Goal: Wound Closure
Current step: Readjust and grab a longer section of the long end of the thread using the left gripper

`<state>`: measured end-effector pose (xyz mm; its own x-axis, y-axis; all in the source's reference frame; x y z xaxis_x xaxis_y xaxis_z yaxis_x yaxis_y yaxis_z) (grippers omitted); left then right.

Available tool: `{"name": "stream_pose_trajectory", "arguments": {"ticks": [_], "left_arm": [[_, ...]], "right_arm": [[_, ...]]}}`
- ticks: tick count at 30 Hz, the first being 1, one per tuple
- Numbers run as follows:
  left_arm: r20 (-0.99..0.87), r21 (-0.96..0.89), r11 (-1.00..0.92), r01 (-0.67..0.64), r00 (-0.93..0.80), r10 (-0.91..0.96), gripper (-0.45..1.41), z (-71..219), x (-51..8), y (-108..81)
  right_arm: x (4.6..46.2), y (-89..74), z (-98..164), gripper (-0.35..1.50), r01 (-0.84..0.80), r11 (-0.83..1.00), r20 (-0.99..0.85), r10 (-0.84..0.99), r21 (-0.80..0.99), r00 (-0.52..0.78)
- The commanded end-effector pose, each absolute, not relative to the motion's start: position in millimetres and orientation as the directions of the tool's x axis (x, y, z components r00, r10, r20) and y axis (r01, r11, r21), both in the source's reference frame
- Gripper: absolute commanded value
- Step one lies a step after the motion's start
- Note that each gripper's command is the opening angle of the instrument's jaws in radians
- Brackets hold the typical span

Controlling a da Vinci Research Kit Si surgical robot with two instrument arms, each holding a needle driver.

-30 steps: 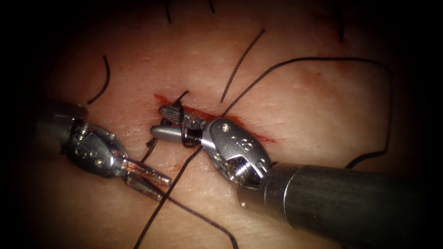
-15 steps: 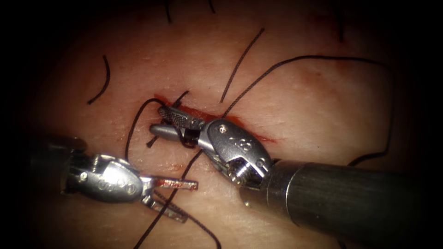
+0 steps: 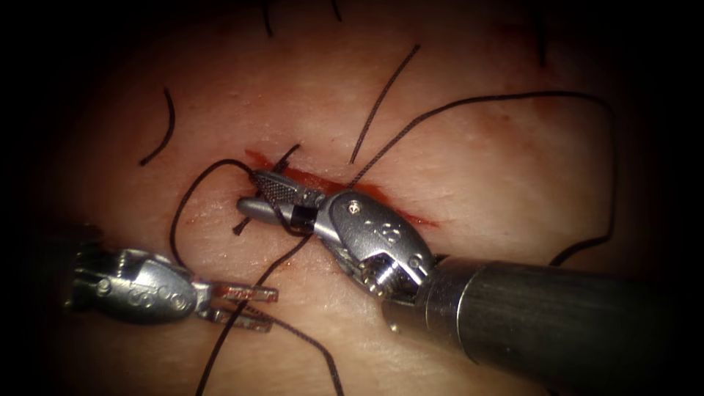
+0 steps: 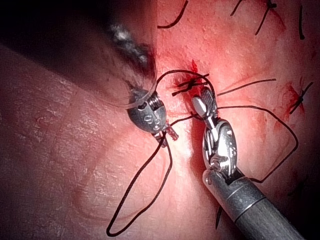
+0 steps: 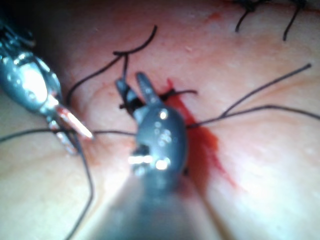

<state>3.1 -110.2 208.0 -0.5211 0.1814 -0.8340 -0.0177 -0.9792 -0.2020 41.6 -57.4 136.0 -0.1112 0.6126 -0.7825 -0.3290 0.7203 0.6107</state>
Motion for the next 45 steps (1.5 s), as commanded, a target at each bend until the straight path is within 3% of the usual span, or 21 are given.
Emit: {"name": "stream_pose_trajectory", "arguments": {"ticks": [1,8,11,19,24,45], "left_arm": [[-0.832,-0.202,-0.979,-0.021,-0.524,0.183,0.2,208.3,2.7,-111.2],[-0.807,-0.189,-0.981,-0.047,-0.561,0.183,0.17,207.6,3.0,-112.0],[-0.792,-0.191,-0.979,-0.078,-0.576,0.2,0.34,207.5,3.4,-111.8],[-0.775,-0.184,-0.978,-0.099,-0.598,0.206,0.36,207.1,4.8,-111.7],[-0.718,-0.178,-0.976,-0.123,-0.662,0.214,0.39,207.0,5.7,-112.1],[-0.543,-0.109,-0.977,-0.183,-0.812,0.213,0.54,206.6,7.6,-112.5]], "right_arm": [[42.3,-57.6,136.5,0.14,-0.323,0.722,-0.782,0.613,0.612,-0.112],[42.4,-57.8,136.4,0.12,-0.312,0.73,-0.786,0.608,0.609,-0.11],[42.6,-57.9,136.3,0.12,-0.304,0.733,-0.786,0.608,0.609,-0.11],[42.5,-57.8,136.3,0.12,-0.302,0.734,-0.785,0.613,0.608,-0.09],[42.5,-57.8,136.3,0.22,-0.317,0.734,-0.786,0.614,0.6,-0.065],[43.0,-58.3,136.2,0.19,-0.29,0.752,-0.795,0.604,0.592,-0.056]]}}
